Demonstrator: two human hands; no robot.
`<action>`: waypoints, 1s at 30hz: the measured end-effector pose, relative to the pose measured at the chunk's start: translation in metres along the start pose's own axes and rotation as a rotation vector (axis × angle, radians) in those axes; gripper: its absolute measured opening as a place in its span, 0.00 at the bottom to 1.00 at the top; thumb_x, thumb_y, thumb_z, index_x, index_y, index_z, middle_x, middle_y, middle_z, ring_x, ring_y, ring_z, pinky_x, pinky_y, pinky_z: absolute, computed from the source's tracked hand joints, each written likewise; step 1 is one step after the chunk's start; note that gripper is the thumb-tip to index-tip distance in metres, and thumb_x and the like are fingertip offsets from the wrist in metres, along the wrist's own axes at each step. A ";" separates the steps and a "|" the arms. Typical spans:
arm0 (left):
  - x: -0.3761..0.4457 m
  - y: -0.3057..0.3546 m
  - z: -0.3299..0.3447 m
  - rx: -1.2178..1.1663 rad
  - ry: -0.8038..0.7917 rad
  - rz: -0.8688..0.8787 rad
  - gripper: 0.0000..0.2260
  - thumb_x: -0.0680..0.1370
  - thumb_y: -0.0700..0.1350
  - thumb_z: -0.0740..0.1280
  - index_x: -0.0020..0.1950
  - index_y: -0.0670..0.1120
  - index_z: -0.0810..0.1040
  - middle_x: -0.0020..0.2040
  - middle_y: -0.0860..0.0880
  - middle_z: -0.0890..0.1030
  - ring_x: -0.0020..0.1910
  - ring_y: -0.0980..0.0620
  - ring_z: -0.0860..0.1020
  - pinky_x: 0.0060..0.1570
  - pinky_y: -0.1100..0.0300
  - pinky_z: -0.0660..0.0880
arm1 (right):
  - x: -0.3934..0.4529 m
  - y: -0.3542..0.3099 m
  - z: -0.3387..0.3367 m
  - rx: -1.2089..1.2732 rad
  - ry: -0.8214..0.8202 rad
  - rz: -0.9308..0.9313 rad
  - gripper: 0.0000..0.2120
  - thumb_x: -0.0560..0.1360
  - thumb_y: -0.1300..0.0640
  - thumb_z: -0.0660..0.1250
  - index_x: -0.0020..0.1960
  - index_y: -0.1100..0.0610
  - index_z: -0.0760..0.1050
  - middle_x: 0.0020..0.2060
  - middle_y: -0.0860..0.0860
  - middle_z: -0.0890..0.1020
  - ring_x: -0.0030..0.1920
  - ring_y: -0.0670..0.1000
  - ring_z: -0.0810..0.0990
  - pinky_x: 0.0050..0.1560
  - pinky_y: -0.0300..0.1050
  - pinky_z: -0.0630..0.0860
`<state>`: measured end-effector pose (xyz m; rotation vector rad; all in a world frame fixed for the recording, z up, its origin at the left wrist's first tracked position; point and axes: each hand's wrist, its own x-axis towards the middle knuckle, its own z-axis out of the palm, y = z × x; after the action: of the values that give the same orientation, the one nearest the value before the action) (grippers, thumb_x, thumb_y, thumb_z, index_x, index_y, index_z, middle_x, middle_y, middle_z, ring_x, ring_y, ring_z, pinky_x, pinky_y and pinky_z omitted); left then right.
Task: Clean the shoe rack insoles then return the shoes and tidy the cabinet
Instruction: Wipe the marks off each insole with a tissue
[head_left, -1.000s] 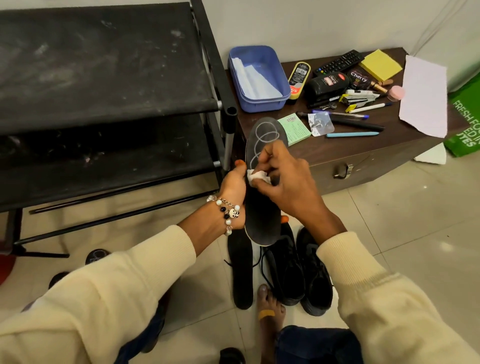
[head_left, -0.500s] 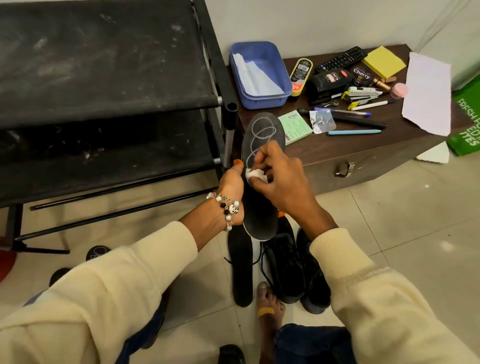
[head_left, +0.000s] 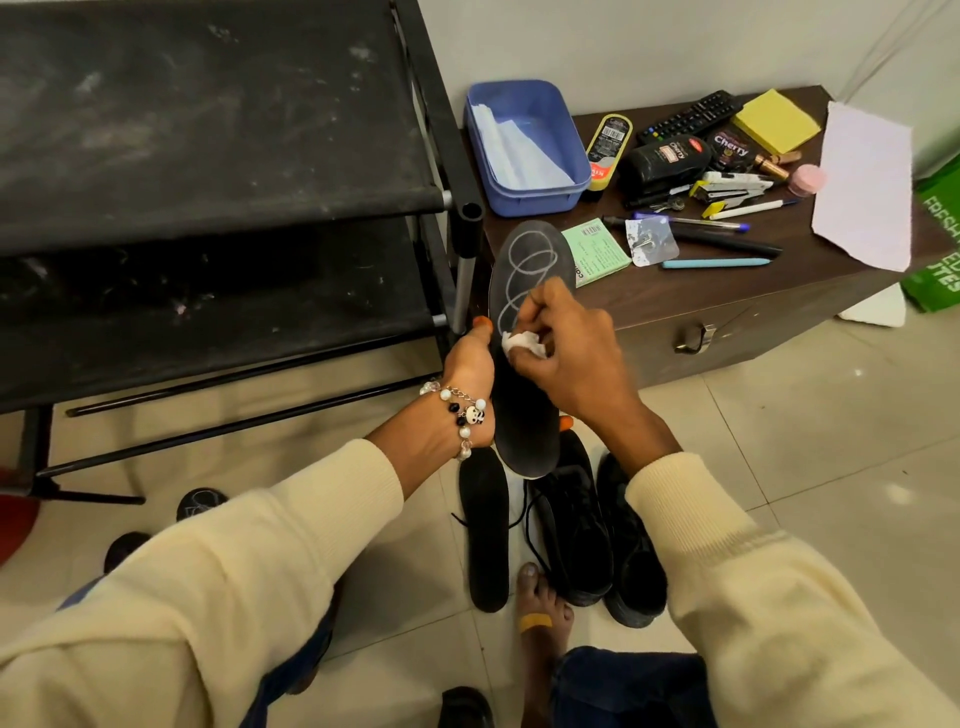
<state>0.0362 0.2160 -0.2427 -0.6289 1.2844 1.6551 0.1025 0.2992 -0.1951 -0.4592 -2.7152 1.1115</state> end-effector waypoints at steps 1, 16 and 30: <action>0.000 0.000 0.000 -0.006 -0.016 -0.008 0.23 0.79 0.59 0.60 0.64 0.44 0.77 0.61 0.40 0.79 0.60 0.41 0.78 0.65 0.46 0.72 | -0.001 -0.002 0.000 0.027 -0.031 -0.016 0.15 0.68 0.62 0.72 0.47 0.53 0.68 0.40 0.50 0.80 0.38 0.47 0.79 0.37 0.32 0.73; 0.002 0.003 0.002 0.072 0.039 0.002 0.26 0.80 0.59 0.59 0.71 0.44 0.70 0.69 0.40 0.72 0.69 0.40 0.69 0.70 0.45 0.63 | 0.000 0.004 -0.029 -0.031 -0.290 0.143 0.15 0.66 0.63 0.76 0.45 0.51 0.73 0.40 0.47 0.81 0.43 0.48 0.80 0.46 0.44 0.79; 0.003 0.006 0.004 0.118 0.064 0.011 0.26 0.80 0.59 0.59 0.70 0.43 0.70 0.68 0.39 0.73 0.68 0.39 0.70 0.70 0.44 0.65 | 0.004 0.012 -0.031 -0.263 -0.199 0.123 0.10 0.70 0.61 0.72 0.51 0.52 0.81 0.47 0.51 0.82 0.51 0.50 0.78 0.50 0.39 0.72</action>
<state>0.0304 0.2206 -0.2408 -0.6089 1.4226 1.5661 0.1095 0.3289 -0.1809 -0.5896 -3.0635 0.8709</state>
